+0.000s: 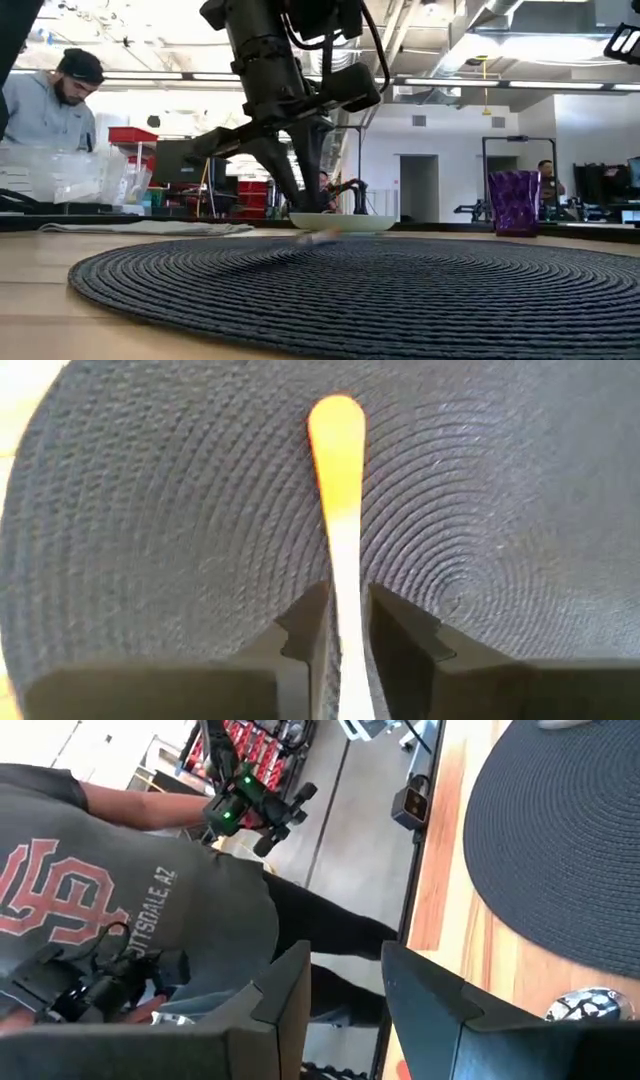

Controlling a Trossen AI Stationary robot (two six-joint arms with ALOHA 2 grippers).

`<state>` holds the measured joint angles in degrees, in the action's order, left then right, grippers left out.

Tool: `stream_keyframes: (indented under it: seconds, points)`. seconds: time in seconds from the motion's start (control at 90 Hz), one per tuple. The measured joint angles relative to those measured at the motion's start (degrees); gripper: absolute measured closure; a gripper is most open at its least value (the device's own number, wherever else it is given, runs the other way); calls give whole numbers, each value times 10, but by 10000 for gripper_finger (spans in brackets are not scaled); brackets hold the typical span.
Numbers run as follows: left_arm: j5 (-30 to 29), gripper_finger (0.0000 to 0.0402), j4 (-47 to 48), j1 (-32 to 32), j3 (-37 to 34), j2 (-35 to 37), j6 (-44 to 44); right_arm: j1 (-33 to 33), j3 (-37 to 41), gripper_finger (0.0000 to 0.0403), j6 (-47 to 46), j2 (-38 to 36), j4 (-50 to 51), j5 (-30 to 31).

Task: Set table place
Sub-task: Adjust the dark gray placemat on the table

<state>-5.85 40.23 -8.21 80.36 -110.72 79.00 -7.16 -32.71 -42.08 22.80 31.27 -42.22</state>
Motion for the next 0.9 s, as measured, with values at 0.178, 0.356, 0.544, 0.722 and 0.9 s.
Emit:
stream_keyframes:
  seconds: [0.178, 0.356, 0.544, 0.722, 0.9]
  points:
    - [-1, 318, -1, 0, 0, 0, 11, 0, 0, 290, 0, 0, 0, 0]
    - [-1, 313, -67, 3, 0, 0, 6, 0, 0, 290, 3, 0, 0, 0]
    - [-29, 313, -79, 9, 0, 0, 41, 0, 0, 290, 5, 0, 2, 0]
    - [-31, 314, -234, 29, 0, 0, -52, 2, 0, 290, 7, 0, 14, 1]
    - [-1, 365, -284, 34, 1, -39, -74, 2, 0, 290, 5, 0, 27, 2]
